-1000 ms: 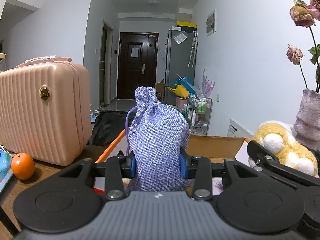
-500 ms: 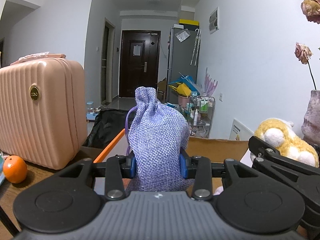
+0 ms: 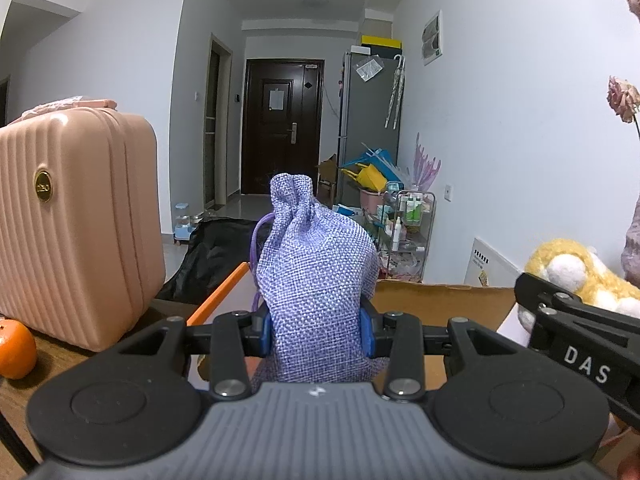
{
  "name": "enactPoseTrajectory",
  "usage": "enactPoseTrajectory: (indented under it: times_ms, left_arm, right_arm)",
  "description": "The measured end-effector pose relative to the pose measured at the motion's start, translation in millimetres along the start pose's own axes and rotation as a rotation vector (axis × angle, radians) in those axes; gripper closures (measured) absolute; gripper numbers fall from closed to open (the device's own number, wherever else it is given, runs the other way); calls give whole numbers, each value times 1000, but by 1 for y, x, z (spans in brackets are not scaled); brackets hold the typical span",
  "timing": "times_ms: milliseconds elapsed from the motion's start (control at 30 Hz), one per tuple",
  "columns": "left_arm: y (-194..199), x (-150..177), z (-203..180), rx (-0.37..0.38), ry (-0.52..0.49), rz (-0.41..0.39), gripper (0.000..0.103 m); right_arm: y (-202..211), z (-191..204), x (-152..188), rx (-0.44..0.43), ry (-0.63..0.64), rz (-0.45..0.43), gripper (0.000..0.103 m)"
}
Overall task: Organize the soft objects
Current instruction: 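Carry the lilac pouch and plush hamster toward the cardboard box with both tools, then open the left tool to drop the pouch while the right tool releases the hamster into the box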
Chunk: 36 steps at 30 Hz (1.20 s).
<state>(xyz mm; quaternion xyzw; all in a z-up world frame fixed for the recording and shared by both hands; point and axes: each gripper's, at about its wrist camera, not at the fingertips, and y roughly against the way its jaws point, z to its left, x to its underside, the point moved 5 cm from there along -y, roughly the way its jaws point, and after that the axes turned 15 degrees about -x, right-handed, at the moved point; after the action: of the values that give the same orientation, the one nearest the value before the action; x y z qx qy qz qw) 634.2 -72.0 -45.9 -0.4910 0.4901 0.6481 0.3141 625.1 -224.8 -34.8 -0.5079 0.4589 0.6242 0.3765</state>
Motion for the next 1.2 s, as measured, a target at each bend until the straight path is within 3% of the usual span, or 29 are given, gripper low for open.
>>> enactPoseTrajectory:
  times_ms: [567, 633, 733, 867, 967, 1200]
  left_arm:
    - [-21, 2, -1, -15, -1, 36, 62]
    - [-24, -1, 1, -19, 1, 34, 56]
    - [-22, -3, 4, -39, 6, 19, 35]
    - [-18, -5, 9, -94, 29, -7, 1]
    - [-16, -7, 12, -130, 39, -28, 0]
    - [-19, -6, 13, -150, 46, -7, 0]
  right_arm:
    - [-23, -7, 8, -21, -25, 82, 32]
    - [-24, -7, 8, -28, -25, 86, 28]
    - [-26, -8, 8, -29, -27, 97, 27]
    - [-24, -14, 6, -16, -56, 86, 8]
    - [-25, -16, 7, 0, -65, 90, 0]
    - [-27, -15, 9, 14, -55, 100, 0]
